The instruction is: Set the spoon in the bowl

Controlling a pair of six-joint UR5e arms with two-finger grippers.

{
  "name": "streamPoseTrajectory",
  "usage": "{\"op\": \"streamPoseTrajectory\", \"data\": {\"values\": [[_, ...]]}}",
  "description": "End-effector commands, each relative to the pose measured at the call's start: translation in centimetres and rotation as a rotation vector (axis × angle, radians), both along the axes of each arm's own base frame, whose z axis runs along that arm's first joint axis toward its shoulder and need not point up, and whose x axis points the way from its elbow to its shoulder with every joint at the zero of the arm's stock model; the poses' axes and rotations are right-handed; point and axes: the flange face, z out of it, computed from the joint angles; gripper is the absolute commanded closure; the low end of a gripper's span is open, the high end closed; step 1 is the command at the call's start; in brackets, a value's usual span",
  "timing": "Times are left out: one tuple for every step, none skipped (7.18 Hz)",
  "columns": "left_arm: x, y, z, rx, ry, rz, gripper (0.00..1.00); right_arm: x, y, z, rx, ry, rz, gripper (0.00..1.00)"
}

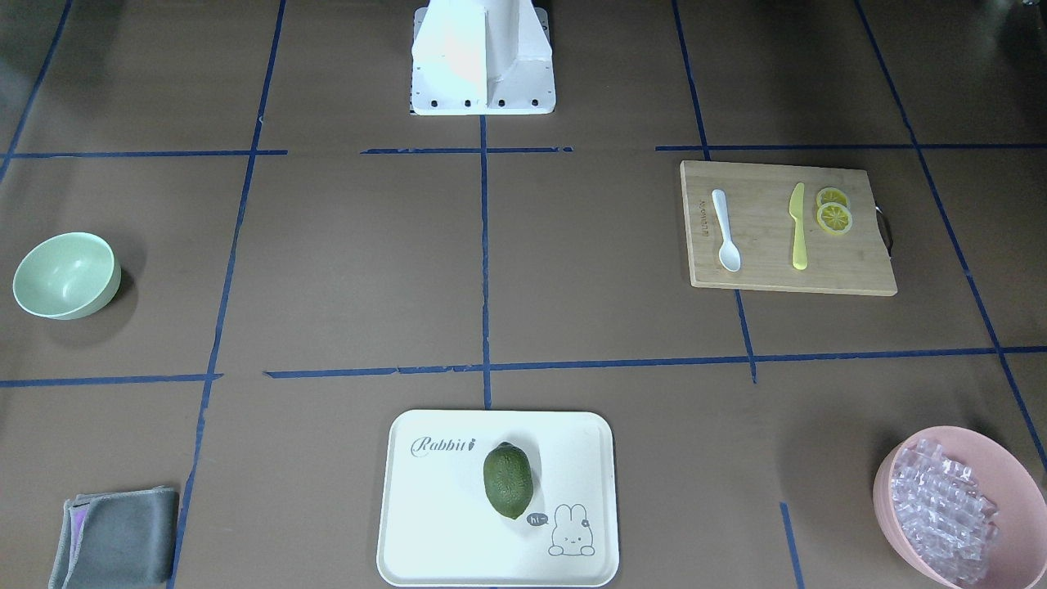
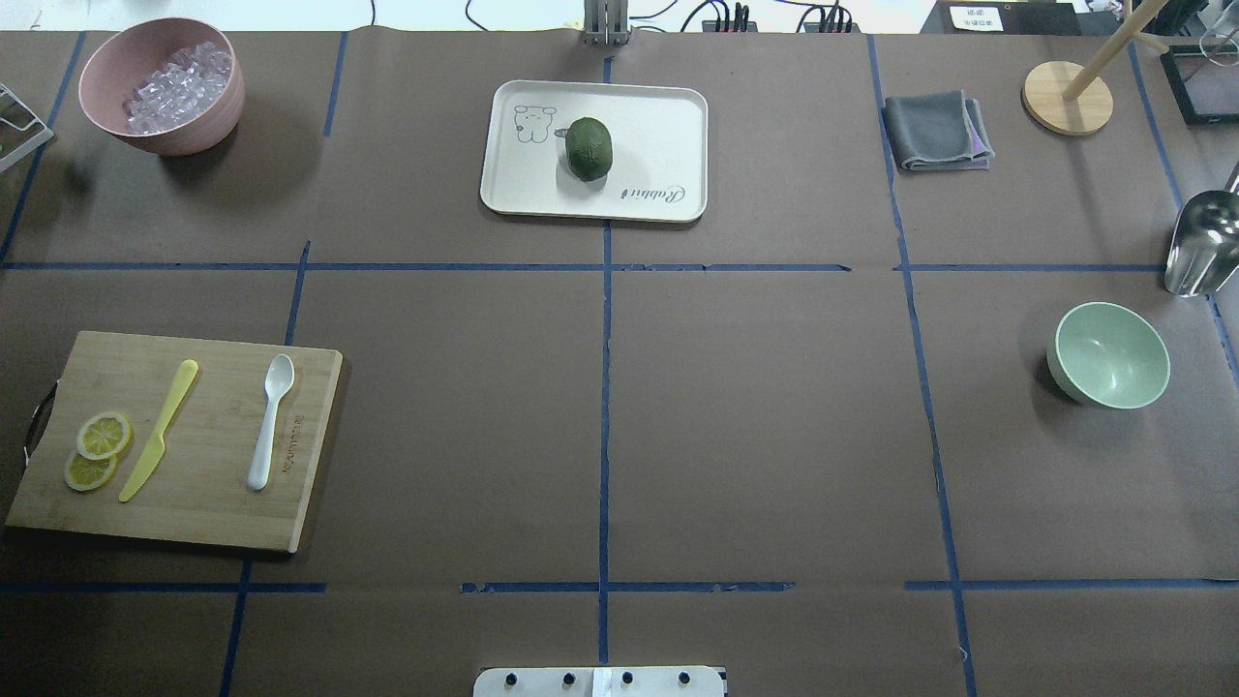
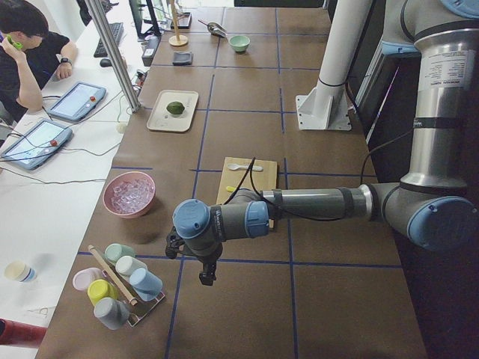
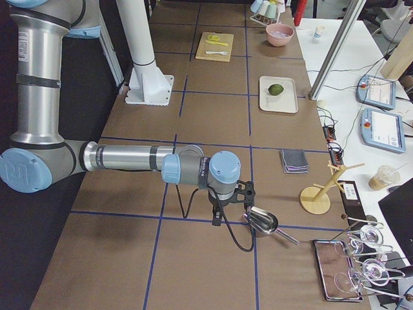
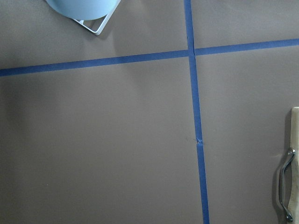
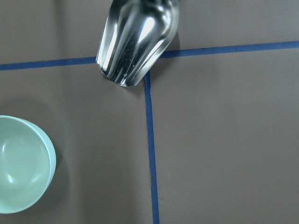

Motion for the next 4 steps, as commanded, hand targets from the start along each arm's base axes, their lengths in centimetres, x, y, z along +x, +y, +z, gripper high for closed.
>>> {"op": "streamPoseTrajectory", "data": {"values": [[0.0, 0.0, -0.1, 0.001, 0.0, 0.0, 0.0, -0.1, -0.6, -0.5, 0.013, -0.001, -0.002, 0.0], [0.0, 0.0, 0.0, 0.0, 0.0, 0.0, 0.0, -0.1, -0.3, -0.6, 0.01, -0.002, 0.003, 0.0], [0.0, 0.0, -0.1, 0.0, 0.001, -0.001, 0.0, -0.1, -1.0, -1.3, 0.022, -0.002, 0.007, 0.0], [0.0, 0.0, -0.1, 0.003, 0.003, 0.0, 0.0, -0.1, -2.5, -3.6, 0.069, -0.012, 0.006, 0.0]]}}
